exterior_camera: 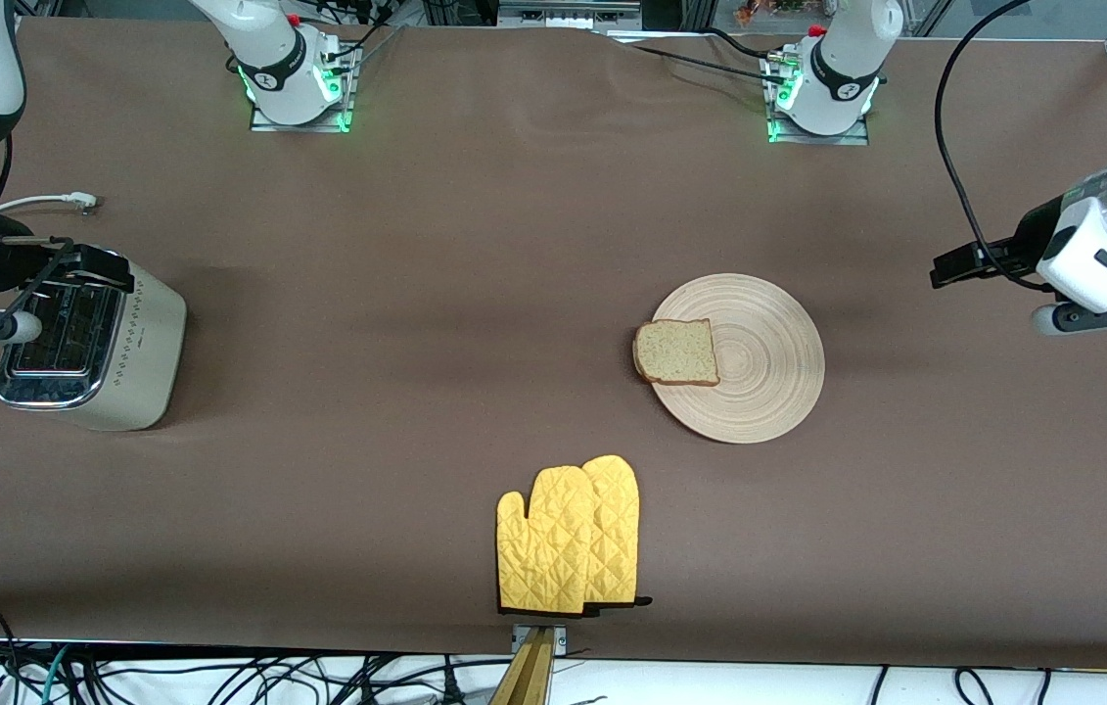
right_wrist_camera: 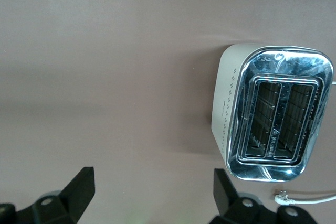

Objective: Move plate and put bread in toaster
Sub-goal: 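Lower the left gripper beside the rim of the wooden plate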

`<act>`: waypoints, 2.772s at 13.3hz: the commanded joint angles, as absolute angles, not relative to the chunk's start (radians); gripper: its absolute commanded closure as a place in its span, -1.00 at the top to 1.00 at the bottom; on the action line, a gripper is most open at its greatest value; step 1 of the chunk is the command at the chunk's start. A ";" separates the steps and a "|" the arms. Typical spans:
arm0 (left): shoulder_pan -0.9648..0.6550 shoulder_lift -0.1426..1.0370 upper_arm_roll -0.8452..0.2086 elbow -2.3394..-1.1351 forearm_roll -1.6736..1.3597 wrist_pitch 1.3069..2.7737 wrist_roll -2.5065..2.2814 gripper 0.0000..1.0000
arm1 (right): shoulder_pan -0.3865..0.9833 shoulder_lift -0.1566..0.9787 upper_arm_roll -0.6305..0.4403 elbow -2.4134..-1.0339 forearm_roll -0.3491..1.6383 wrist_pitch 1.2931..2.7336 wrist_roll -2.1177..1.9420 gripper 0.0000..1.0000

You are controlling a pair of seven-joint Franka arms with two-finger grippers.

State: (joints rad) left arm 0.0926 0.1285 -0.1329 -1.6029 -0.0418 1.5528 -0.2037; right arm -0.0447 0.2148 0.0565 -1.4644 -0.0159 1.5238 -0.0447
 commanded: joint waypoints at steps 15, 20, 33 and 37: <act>0.258 0.323 -0.137 -1.571 -0.259 1.631 -0.094 1.00 | -0.046 0.218 0.061 -1.447 -0.025 1.520 -0.048 1.00; 0.391 0.486 -0.140 -1.607 -0.635 1.666 0.353 1.00 | -0.048 0.216 0.058 -1.448 -0.037 1.526 -0.037 1.00; 0.450 0.696 -0.143 -1.830 -0.989 1.744 0.905 0.89 | -0.045 0.233 0.060 -1.457 -0.035 1.571 -0.040 1.00; 0.446 0.732 -0.143 -1.873 -1.015 1.773 1.025 0.48 | -0.044 0.233 0.060 -1.457 -0.035 1.572 -0.040 1.00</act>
